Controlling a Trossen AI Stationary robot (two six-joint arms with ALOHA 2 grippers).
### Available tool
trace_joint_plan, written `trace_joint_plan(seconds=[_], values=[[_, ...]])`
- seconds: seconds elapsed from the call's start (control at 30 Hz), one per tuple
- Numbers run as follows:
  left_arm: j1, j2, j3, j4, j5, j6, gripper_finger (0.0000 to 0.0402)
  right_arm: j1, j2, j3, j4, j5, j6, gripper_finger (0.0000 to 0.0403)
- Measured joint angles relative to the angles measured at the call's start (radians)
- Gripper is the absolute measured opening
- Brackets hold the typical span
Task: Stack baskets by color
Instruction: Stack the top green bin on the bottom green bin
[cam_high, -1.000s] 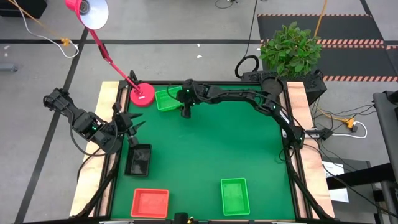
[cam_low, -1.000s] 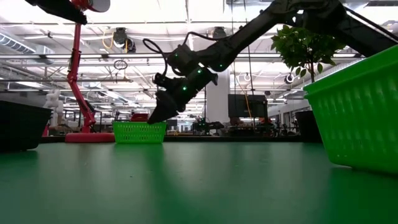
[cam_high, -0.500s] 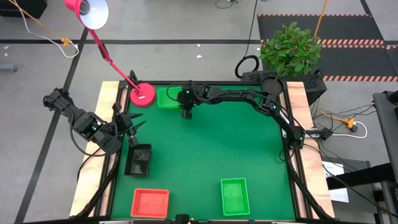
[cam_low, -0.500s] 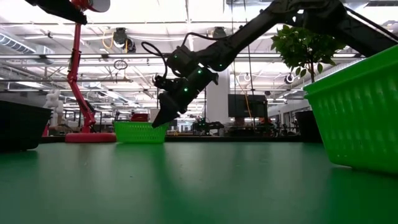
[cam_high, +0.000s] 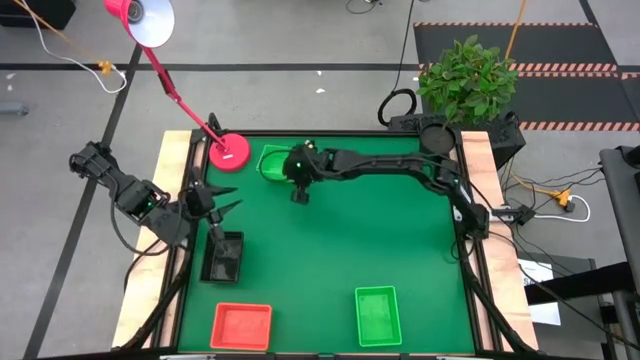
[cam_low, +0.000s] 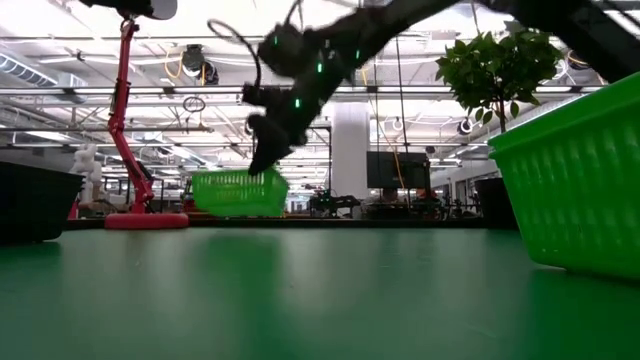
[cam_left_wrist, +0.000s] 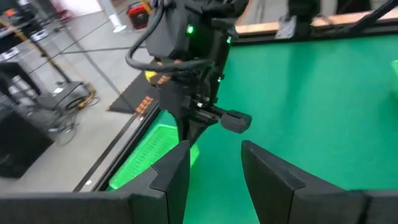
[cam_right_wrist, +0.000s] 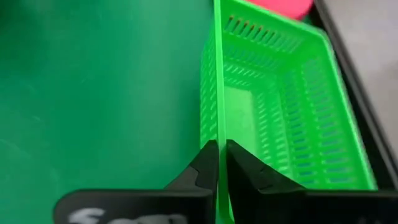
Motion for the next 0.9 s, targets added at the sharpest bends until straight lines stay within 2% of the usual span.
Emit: trace_joint_plan(seconds=[0.17,0.3,0.47,0.63,0.73,0.9], values=[[0.002,0.028,0.0,0.059,0.022,0.052,0.0148,0.112,-0.097,-0.003,-0.165,0.169,0.142,0.0012],[0.012,0.086,0.0,0.105,0.066,0.081,0.0165,0.232,-0.173,-0.061,-0.188,0.306,0.218,0.001],[0.016,0.188,-0.001,0.225,0.128,0.166,0.0215,0.393,-0.285,-0.21,-0.1,0.459,0.33,0.001],[0.023,0.316,-0.001,0.405,0.225,0.312,0.0257,0.557,-0.38,-0.368,0.015,0.525,0.454,0.001],[0.044,0.398,-0.001,0.532,0.333,0.394,0.026,0.648,-0.412,-0.436,0.088,0.585,0.511,0.0009],[0.087,0.523,-0.001,0.682,0.488,0.47,0.0236,0.75,-0.41,-0.468,0.112,0.657,0.551,0.0009]])
